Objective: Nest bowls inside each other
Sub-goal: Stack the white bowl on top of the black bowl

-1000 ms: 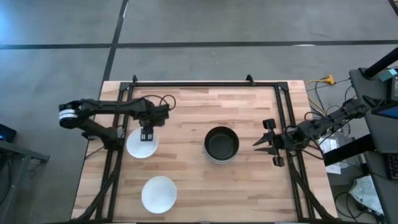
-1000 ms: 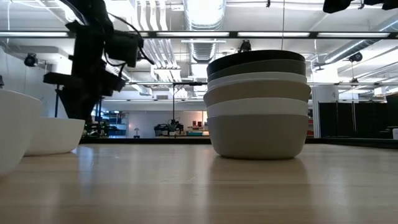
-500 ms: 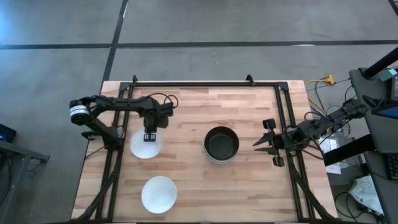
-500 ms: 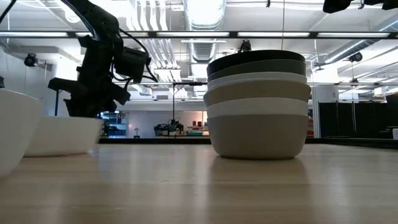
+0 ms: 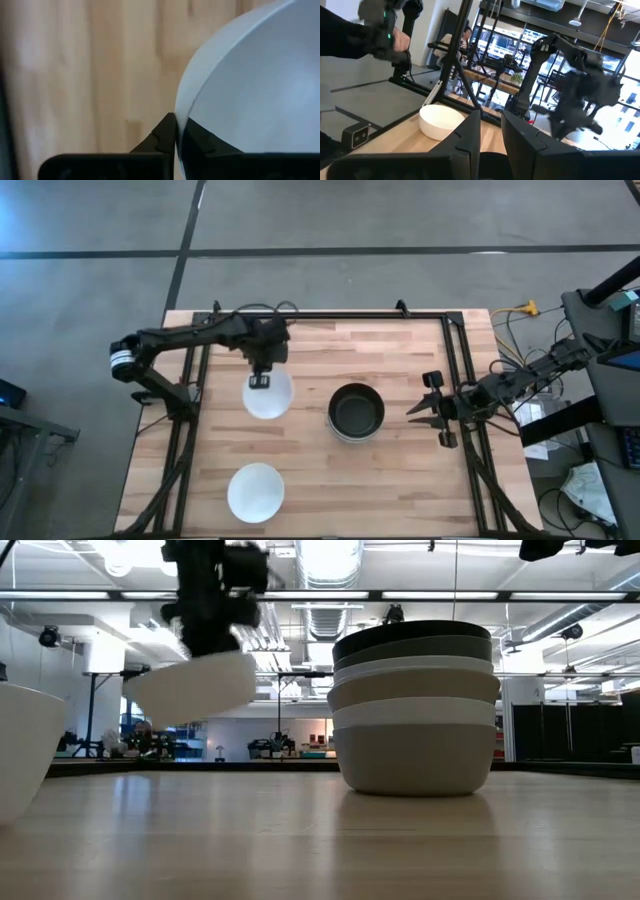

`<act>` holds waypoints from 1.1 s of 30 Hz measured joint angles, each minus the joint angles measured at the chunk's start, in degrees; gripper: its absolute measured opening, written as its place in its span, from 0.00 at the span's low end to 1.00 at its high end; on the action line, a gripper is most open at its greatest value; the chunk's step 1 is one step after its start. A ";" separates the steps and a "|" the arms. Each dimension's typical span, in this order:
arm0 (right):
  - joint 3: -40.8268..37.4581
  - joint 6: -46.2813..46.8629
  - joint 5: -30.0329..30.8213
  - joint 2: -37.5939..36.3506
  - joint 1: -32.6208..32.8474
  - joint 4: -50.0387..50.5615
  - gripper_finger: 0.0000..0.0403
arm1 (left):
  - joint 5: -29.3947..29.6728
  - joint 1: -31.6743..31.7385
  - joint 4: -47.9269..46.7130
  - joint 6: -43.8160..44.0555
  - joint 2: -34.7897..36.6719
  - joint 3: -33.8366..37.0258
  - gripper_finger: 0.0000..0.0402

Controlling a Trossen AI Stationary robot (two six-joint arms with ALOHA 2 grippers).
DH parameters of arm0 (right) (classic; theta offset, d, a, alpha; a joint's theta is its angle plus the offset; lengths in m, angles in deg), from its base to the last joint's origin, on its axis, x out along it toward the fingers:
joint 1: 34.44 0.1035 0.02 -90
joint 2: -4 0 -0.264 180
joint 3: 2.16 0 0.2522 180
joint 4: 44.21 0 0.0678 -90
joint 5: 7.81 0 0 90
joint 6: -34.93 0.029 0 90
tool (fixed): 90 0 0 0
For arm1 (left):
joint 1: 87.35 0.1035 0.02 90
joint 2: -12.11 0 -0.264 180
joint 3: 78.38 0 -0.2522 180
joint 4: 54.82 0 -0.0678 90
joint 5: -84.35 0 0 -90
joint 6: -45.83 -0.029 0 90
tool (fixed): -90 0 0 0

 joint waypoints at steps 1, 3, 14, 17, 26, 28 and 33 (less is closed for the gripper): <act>0.00 0.00 0.02 0.00 0.00 0.00 0.18 | 0.09 -0.17 0.74 0.02 0.02 -1.85 0.00; 0.00 0.00 0.02 0.00 0.00 0.00 0.18 | 0.22 -0.72 3.64 0.35 0.03 -5.39 0.00; 0.00 -0.02 3.89 -0.54 0.02 2.95 0.18 | -11.44 -8.05 26.20 0.46 1.26 -12.05 0.00; 0.00 0.59 9.64 -1.63 -0.04 6.97 0.18 | -18.14 -8.80 24.84 2.21 -1.03 -17.15 0.00; 0.00 1.08 12.53 -4.73 0.00 10.27 0.18 | -19.65 -9.24 0.22 3.19 -20.70 -46.05 0.00; 0.00 1.05 12.54 -5.46 0.00 10.99 0.18 | -19.65 -9.58 -3.44 2.99 -25.77 -51.27 0.00; 0.00 0.90 12.52 -6.85 0.00 13.57 0.18 | -19.62 -10.40 -5.54 1.82 -35.94 -59.89 0.00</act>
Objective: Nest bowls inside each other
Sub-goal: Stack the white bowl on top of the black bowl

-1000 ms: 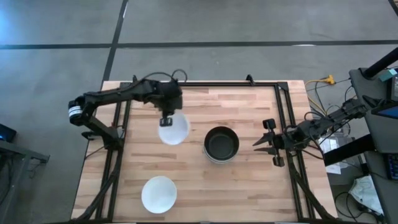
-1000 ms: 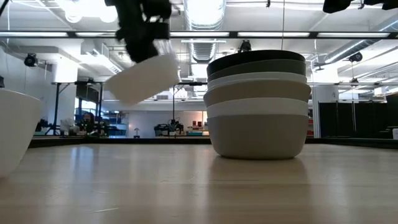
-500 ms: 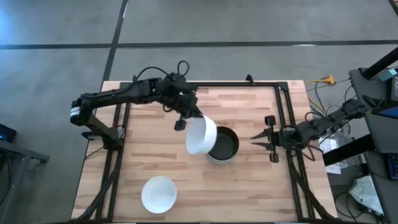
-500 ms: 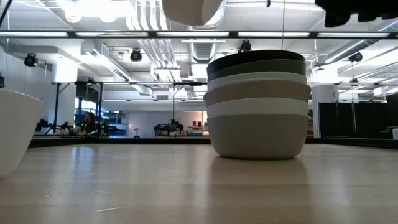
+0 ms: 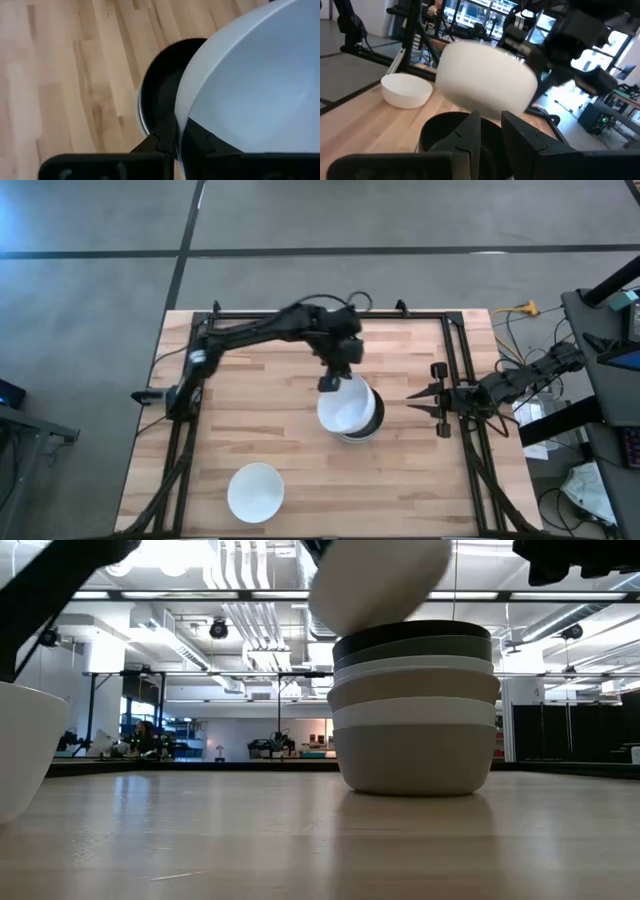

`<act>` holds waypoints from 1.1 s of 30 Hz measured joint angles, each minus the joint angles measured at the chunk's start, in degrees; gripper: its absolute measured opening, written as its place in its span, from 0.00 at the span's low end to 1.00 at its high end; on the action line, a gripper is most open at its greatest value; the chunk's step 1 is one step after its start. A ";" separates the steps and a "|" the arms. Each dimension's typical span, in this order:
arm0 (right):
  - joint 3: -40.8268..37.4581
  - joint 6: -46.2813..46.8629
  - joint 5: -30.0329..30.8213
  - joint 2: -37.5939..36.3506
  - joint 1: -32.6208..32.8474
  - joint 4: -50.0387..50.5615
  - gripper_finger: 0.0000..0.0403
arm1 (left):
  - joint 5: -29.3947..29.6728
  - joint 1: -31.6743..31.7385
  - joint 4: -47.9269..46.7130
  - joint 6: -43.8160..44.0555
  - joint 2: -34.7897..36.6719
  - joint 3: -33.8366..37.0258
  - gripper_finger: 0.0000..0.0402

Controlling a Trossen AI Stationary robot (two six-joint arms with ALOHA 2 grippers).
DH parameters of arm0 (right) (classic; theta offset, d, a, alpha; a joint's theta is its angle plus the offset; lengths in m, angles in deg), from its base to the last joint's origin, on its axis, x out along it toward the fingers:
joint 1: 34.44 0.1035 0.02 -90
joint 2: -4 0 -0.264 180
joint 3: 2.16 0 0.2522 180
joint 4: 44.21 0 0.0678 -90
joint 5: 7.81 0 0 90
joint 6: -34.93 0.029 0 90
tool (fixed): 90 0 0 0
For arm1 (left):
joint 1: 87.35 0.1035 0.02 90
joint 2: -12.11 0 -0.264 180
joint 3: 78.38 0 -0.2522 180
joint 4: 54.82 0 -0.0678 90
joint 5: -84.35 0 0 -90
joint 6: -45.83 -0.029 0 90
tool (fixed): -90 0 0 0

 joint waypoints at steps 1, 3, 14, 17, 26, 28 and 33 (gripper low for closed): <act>0.00 0.00 0.00 -0.23 0.00 0.34 0.18 | 0.02 -0.14 0.09 -0.25 -1.55 -1.40 0.00; 0.00 0.20 0.00 -0.59 0.00 0.85 0.18 | -0.01 -0.33 1.62 -0.33 -3.89 -3.03 0.00; 0.00 0.61 -0.03 -1.15 0.00 3.24 0.18 | 3.49 -0.52 2.15 -1.39 -7.31 -2.55 0.00; 0.00 0.63 -0.03 -1.14 0.00 3.24 0.18 | 3.45 -0.58 3.01 -1.90 -7.20 -1.60 0.00; 0.00 1.07 -0.03 -1.12 0.00 3.18 0.18 | 3.69 -0.59 3.47 -4.95 -7.29 -0.04 0.15; 0.00 1.07 -0.03 -1.12 0.00 3.15 0.18 | 3.73 -0.59 3.50 -4.97 -7.20 -0.32 0.24; 0.00 1.09 -0.03 -1.12 0.00 3.07 0.18 | 7.15 -0.59 3.46 -4.97 -4.37 -0.70 0.42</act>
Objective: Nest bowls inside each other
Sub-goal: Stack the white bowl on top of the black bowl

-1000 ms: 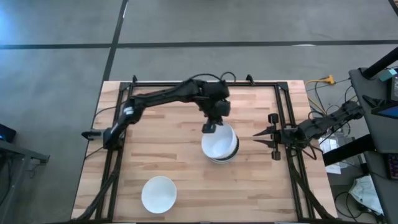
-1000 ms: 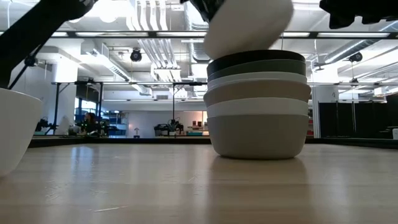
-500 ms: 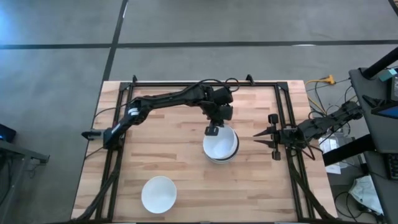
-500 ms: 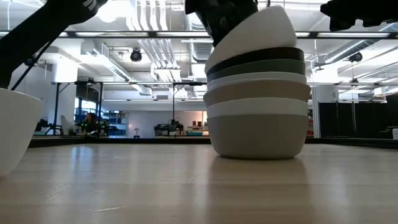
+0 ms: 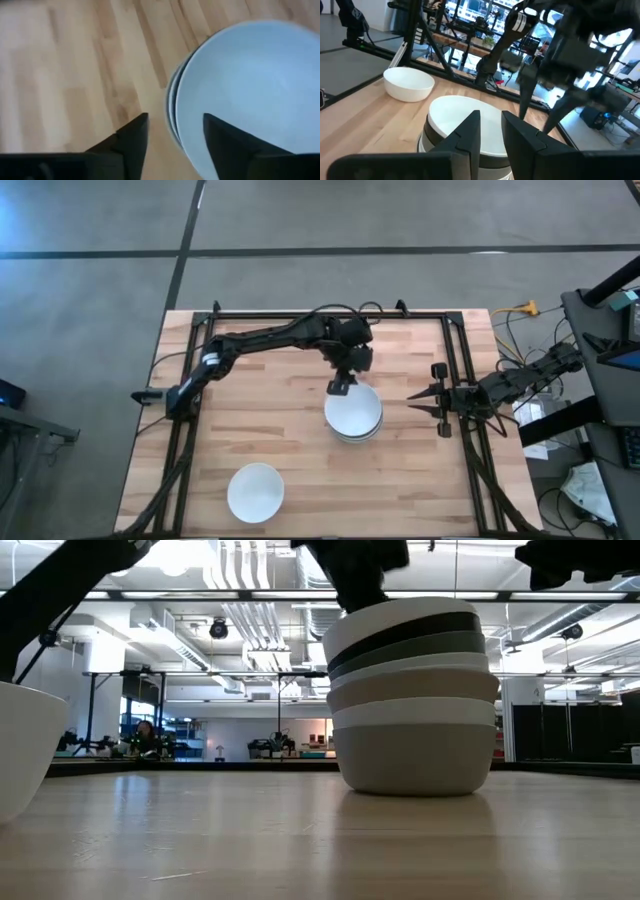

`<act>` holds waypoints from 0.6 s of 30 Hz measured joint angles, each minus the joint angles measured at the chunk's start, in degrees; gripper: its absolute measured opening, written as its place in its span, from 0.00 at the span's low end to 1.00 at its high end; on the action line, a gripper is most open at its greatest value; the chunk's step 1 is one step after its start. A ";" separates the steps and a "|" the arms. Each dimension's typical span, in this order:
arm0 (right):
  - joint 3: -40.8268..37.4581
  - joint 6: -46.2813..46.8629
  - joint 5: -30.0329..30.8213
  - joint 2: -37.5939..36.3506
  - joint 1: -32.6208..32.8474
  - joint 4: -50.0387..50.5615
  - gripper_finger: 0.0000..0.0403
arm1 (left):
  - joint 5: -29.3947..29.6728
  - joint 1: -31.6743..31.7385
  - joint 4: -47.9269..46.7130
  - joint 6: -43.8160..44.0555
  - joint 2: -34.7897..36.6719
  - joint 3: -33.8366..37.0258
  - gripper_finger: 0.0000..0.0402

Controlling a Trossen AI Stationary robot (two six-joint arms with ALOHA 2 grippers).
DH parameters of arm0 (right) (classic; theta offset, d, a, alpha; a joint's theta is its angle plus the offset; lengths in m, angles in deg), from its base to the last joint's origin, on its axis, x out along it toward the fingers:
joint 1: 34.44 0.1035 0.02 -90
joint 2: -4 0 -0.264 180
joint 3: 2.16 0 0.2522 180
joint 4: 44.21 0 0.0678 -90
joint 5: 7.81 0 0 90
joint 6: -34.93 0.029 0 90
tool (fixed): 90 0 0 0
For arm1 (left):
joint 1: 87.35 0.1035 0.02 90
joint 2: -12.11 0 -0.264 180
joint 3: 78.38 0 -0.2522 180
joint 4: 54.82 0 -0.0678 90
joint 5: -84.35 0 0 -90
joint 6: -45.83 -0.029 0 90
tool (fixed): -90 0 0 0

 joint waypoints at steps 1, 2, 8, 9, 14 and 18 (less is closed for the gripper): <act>0.00 0.23 0.00 0.00 0.00 -0.02 0.18 | 0.24 0.00 -0.04 0.00 1.01 0.00 0.45; 0.00 0.57 -0.02 0.00 0.00 -0.02 0.18 | 0.25 0.03 -0.03 0.00 1.91 0.00 0.47; 0.00 1.78 -0.05 0.04 0.00 0.12 0.18 | -3.73 -0.24 1.61 0.31 8.47 3.67 0.48; 0.00 2.14 -0.06 0.07 0.00 0.16 0.18 | -5.89 -0.52 3.33 0.42 9.47 5.55 0.47; -0.02 2.59 -0.09 0.13 0.00 1.08 0.18 | -8.18 -2.35 20.30 0.53 12.56 20.00 0.38; -0.13 2.61 -0.10 0.00 0.00 1.22 0.18 | -7.97 -3.07 40.75 2.68 13.62 31.72 0.31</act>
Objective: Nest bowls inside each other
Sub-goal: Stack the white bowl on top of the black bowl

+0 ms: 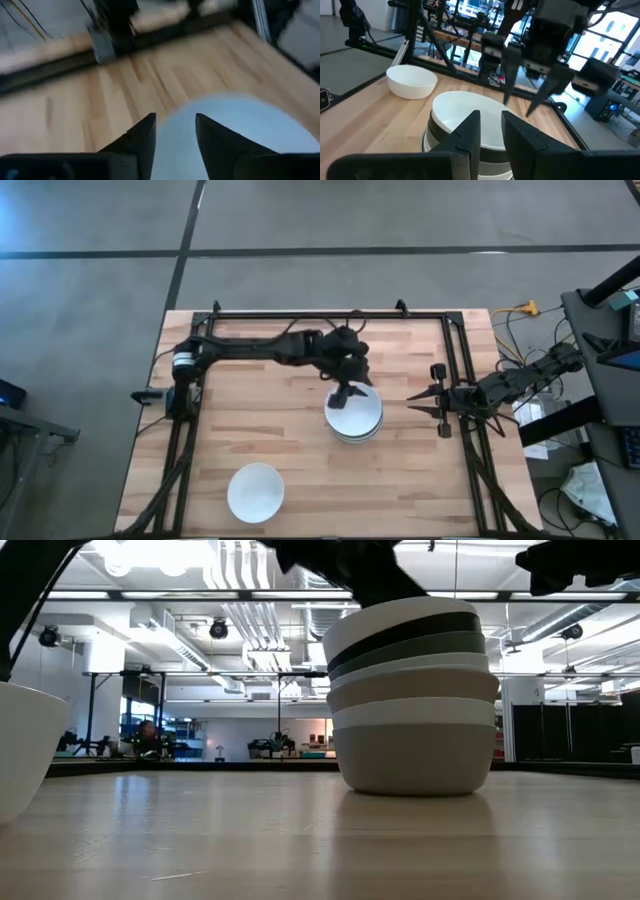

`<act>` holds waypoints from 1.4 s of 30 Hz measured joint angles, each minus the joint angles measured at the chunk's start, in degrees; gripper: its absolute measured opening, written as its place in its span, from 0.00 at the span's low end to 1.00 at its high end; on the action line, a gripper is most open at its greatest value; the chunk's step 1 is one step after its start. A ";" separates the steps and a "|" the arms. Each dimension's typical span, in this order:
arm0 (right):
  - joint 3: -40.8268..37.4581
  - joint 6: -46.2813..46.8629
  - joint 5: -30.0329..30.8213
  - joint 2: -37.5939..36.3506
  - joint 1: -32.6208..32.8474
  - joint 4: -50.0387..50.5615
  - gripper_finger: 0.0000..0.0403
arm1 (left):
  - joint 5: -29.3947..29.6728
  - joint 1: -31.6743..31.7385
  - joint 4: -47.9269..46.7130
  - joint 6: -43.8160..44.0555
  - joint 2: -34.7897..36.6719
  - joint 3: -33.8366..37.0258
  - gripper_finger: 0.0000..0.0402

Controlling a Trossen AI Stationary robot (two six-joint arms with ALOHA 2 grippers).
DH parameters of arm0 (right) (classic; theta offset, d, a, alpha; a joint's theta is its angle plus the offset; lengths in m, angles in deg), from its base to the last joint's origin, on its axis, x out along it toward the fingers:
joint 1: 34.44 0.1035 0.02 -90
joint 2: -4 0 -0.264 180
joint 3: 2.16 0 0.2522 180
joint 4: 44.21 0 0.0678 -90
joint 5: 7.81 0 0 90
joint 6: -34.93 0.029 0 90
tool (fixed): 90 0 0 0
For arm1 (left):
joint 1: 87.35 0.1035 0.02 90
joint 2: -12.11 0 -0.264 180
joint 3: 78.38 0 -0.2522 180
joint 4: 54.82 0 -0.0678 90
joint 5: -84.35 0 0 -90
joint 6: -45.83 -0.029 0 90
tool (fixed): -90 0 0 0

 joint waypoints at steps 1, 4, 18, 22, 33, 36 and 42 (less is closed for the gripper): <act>0.00 0.01 -0.01 0.02 0.00 0.01 0.18 | -0.02 -0.20 5.78 1.50 0.09 2.38 0.29; 0.00 0.37 -0.01 0.02 0.01 -0.01 0.18 | -0.17 -0.96 19.19 4.54 0.10 8.45 0.23; -0.07 0.10 0.01 0.01 0.00 0.10 0.18 | -0.11 -3.21 41.71 11.99 -3.28 15.44 0.02; -0.09 -0.01 0.03 0.02 0.00 -0.26 0.18 | -0.13 -3.61 41.87 12.96 -5.74 13.71 0.02; -0.09 -0.03 0.06 0.04 0.00 -0.30 0.18 | -0.48 -3.68 39.07 14.26 -8.62 11.57 0.02; -0.09 -0.03 0.06 0.04 0.00 -0.30 0.18 | -0.47 -3.68 39.12 14.28 -8.61 11.50 0.02; -0.09 -0.03 0.06 0.04 0.00 -0.32 0.18 | -1.26 -3.68 37.67 14.56 -8.95 10.68 0.02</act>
